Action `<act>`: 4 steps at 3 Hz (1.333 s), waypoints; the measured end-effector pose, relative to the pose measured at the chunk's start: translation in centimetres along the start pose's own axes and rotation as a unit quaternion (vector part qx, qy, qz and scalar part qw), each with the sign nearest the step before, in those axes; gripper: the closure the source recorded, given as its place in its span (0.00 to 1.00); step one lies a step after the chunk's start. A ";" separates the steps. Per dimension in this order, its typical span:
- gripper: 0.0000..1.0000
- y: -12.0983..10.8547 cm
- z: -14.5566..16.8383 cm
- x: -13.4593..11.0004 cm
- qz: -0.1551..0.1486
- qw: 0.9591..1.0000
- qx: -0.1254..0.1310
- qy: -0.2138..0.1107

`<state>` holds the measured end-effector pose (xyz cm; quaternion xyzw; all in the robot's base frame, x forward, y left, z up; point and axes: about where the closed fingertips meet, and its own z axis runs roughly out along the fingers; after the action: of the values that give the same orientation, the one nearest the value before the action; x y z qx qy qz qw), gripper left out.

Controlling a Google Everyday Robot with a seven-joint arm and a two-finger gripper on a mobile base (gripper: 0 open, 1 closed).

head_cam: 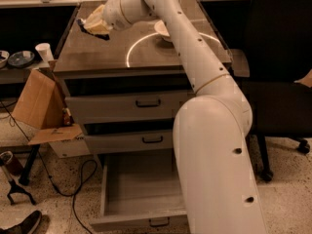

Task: Pick rxbar blueberry from bottom drawer and place on counter

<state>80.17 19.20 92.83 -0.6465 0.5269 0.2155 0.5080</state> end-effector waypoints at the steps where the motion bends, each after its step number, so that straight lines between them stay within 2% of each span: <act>1: 1.00 0.7 0.5 2.1 0.018 1.000 -0.010 0.014; 2: 1.00 1.7 1.1 3.7 0.029 0.999 -0.032 0.033; 3: 0.83 2.8 1.7 4.9 0.038 0.996 -0.061 0.056; 4: 0.60 3.4 1.6 5.8 0.047 0.993 -0.078 0.074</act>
Offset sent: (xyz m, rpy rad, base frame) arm 0.0036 -0.0163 -0.0577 -0.1228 0.1358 0.0084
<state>79.54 18.18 86.02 -0.6731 0.5744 0.2310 0.4045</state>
